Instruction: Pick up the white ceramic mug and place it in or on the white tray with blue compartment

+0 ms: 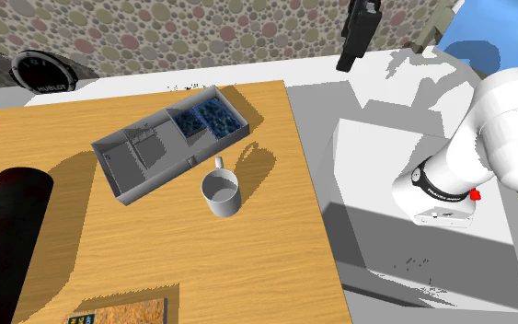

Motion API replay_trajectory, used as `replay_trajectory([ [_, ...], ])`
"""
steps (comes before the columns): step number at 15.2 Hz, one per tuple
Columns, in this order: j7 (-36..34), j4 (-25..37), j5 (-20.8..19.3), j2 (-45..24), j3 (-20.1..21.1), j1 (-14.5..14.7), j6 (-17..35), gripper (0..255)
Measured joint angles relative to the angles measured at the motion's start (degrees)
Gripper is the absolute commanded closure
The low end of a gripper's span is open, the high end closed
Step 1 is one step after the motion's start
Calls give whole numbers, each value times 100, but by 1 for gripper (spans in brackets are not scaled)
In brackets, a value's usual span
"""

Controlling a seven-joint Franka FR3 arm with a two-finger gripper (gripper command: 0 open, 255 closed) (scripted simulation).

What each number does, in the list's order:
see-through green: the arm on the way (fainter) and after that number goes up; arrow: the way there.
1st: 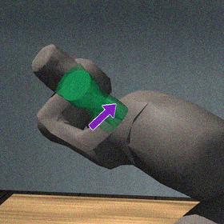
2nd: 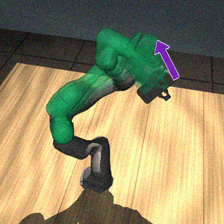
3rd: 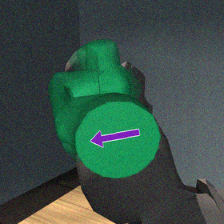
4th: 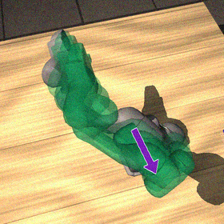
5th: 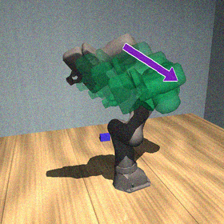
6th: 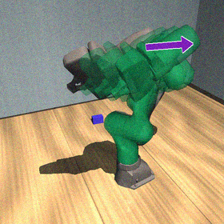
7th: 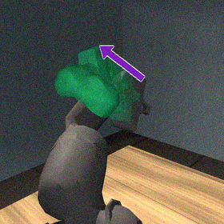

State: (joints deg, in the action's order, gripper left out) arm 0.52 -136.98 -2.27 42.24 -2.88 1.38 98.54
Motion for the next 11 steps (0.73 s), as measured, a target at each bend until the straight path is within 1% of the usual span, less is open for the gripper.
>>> replay_trajectory([
  [2, -40, 0, 22, -69, 34, 18, 67, 0],
  [4, -218, -37, 114, -235, 190, 91, 267, 0],
  [7, -511, -57, 250, -663, 442, 207, 711, 0],
  [11, -881, 84, 375, -1222, 758, 339, 1137, 0],
])
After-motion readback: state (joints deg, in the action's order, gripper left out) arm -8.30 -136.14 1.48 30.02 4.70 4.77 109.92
